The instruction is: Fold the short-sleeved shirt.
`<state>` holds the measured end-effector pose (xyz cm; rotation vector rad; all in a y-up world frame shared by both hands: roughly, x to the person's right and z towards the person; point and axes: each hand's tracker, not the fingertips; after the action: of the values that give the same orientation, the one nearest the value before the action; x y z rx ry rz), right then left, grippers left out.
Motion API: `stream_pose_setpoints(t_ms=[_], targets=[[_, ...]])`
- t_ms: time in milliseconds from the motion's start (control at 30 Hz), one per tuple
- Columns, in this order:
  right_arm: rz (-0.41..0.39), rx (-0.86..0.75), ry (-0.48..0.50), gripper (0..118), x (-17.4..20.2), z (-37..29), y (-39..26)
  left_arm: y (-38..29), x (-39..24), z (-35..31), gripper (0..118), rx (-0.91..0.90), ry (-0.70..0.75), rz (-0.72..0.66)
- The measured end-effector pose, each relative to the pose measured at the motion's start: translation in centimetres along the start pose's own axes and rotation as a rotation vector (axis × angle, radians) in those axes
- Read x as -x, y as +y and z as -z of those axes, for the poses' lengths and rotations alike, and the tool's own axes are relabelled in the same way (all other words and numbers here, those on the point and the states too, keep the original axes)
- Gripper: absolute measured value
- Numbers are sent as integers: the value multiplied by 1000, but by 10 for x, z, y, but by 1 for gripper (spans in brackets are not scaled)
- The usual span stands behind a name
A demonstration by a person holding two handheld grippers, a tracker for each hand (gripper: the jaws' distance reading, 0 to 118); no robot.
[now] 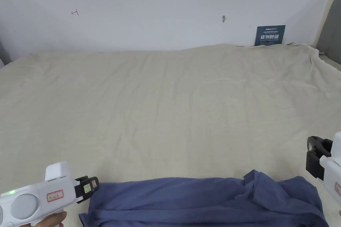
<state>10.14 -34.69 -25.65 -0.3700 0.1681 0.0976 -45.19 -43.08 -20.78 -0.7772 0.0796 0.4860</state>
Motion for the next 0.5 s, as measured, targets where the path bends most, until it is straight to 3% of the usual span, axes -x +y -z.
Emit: stream_pose_setpoints(t_ms=[67,167,233,300,367,500], targets=[[1,14,-6,0,-2,1,-3,2,20,15,9,83,-36,-83],[-4,33,-15,0,-4,3,-5,1,45,31,49,145,-72,-134],[-7,44,-21,0,-6,5,-7,1,56,41,61,173,-55,-132],[-3,53,-29,0,-7,6,-7,1,63,49,81,205,-48,-104],[6,60,-36,0,-8,8,-8,0,65,56,88,231,-45,-61],[9,73,-43,0,-7,11,-9,-2,69,70,87,228,-59,-18]])
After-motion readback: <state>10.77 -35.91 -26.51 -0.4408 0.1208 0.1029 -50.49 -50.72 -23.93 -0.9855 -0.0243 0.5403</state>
